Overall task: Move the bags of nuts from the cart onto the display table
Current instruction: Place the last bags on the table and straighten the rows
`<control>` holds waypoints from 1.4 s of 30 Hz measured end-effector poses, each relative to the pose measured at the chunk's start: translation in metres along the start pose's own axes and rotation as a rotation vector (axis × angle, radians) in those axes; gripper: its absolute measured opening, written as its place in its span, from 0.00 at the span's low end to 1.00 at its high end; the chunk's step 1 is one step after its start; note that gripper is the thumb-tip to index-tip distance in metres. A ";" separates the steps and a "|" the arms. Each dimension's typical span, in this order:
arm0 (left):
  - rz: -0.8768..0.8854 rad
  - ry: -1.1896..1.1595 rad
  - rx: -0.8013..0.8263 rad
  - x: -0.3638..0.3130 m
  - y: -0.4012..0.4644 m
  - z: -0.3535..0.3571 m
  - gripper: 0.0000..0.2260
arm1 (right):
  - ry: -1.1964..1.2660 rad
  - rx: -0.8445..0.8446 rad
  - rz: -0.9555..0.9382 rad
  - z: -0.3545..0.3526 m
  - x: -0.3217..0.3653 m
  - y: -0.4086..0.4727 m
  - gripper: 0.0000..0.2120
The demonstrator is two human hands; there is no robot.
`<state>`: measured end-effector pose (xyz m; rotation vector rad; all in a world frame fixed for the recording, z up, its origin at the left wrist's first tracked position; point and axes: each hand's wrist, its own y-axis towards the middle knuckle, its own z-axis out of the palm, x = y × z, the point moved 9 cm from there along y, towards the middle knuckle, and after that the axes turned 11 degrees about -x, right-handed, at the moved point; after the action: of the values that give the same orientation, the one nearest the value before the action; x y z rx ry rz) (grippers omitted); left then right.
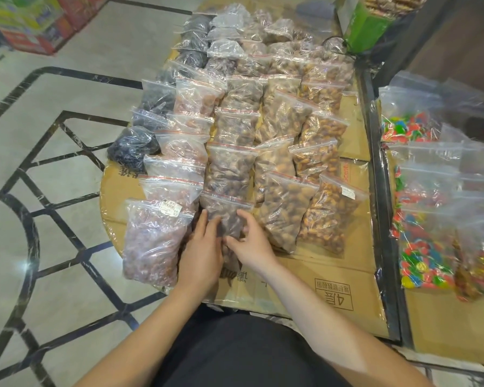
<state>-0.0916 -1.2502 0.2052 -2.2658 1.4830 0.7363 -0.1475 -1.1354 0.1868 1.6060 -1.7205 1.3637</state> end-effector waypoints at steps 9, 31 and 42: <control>-0.024 0.091 0.089 -0.005 0.006 0.004 0.30 | -0.194 0.082 -0.030 -0.003 0.007 -0.001 0.35; 0.358 0.515 0.177 -0.042 0.126 0.057 0.37 | -0.653 -0.250 -0.416 -0.086 0.080 0.092 0.20; 0.307 0.515 0.249 -0.047 0.134 0.060 0.42 | -0.744 -0.229 -0.486 -0.090 0.095 0.130 0.19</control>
<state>-0.2437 -1.2370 0.1842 -2.1503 2.0512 0.0154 -0.3179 -1.1262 0.2569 2.3506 -1.5812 0.3304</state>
